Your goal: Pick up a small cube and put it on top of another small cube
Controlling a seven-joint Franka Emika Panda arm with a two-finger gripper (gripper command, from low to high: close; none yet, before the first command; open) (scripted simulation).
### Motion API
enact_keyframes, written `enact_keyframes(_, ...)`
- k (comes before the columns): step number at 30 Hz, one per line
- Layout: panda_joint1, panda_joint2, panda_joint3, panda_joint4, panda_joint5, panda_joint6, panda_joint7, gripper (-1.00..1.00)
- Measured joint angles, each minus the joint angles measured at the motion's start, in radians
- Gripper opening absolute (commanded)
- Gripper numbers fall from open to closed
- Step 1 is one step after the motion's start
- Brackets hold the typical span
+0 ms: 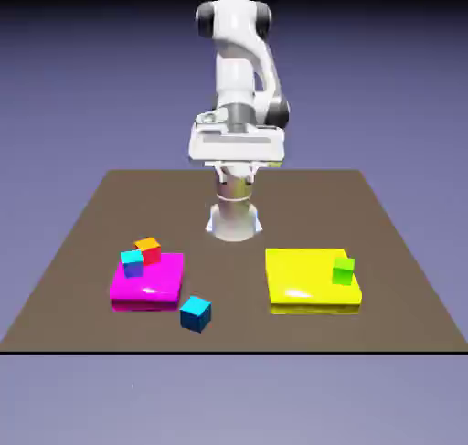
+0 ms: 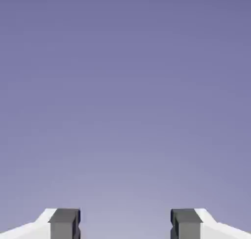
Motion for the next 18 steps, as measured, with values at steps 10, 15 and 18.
enact_keyframes(10, 0.182, 0.271, -0.226, 0.098, 0.074, -0.113, -0.435, 0.0)
enact_keyframes(15, 0.273, 0.407, -0.339, 0.147, 0.11, -0.17, -0.652, 0.0)
enact_keyframes(18, 0.327, 0.488, -0.406, 0.177, 0.133, -0.204, -0.783, 0.0)
